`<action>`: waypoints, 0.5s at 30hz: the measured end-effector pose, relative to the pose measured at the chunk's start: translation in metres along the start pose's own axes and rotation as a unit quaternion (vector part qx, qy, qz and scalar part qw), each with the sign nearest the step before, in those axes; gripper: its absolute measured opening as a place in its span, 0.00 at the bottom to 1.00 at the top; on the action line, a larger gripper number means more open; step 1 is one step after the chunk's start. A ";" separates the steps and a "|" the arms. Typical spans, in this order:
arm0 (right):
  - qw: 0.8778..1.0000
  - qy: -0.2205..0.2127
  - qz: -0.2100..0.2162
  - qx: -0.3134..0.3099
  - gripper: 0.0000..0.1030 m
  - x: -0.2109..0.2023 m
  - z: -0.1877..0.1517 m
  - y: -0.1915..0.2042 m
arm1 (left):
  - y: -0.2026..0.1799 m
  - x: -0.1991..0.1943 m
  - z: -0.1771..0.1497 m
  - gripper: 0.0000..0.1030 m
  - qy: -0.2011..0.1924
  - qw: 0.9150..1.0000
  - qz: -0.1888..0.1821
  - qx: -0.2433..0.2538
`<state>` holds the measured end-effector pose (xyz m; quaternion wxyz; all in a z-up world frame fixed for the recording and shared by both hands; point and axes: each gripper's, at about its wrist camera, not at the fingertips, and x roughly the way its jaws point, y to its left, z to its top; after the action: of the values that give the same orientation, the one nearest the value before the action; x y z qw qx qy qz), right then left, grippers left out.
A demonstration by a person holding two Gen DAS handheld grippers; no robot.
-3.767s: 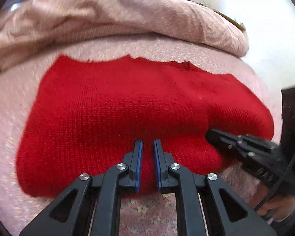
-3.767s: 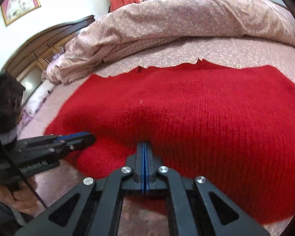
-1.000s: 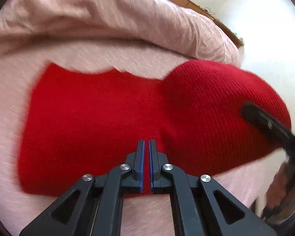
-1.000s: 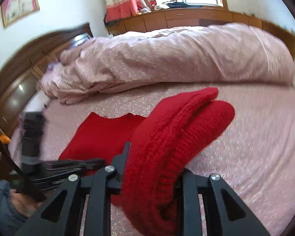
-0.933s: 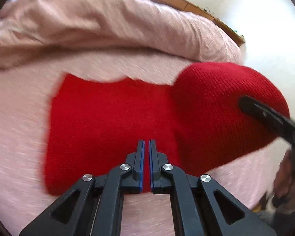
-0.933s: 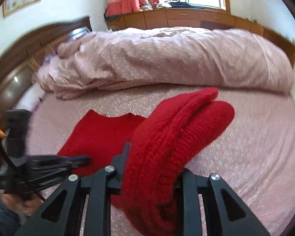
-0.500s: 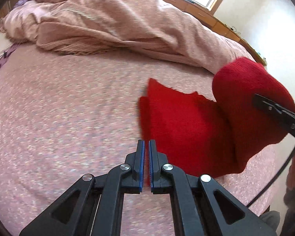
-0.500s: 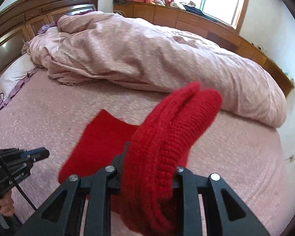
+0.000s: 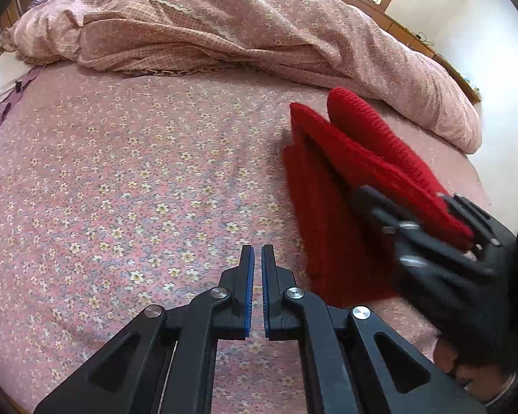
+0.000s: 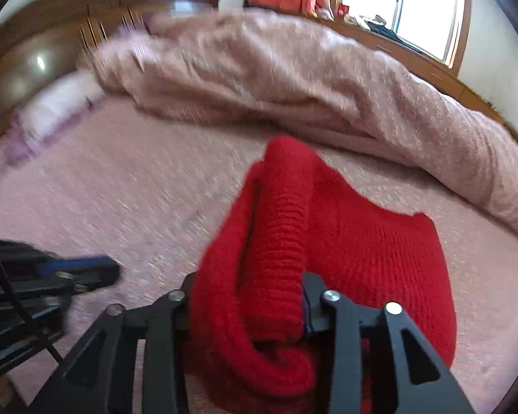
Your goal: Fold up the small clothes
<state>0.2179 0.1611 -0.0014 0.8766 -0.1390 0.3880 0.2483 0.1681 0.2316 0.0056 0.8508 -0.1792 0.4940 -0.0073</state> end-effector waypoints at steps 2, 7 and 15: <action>0.997 -0.031 0.069 0.035 0.69 -0.022 0.000 -0.020 | -0.003 -0.003 0.002 0.06 -0.002 1.000 -0.010 0.000; 0.982 -0.089 0.133 0.100 0.79 -0.079 -0.018 -0.071 | -0.011 -0.006 0.006 0.18 -0.007 0.999 -0.038 -0.015; 0.996 -0.083 0.006 0.045 0.80 -0.103 -0.103 -0.117 | -0.008 -0.009 -0.002 0.52 0.008 0.974 -0.191 -0.123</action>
<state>0.1598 -0.0157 0.0137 0.9094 -0.0763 0.3256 0.2471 0.1632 0.2255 0.0144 0.8013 -0.3735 0.4542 -0.1099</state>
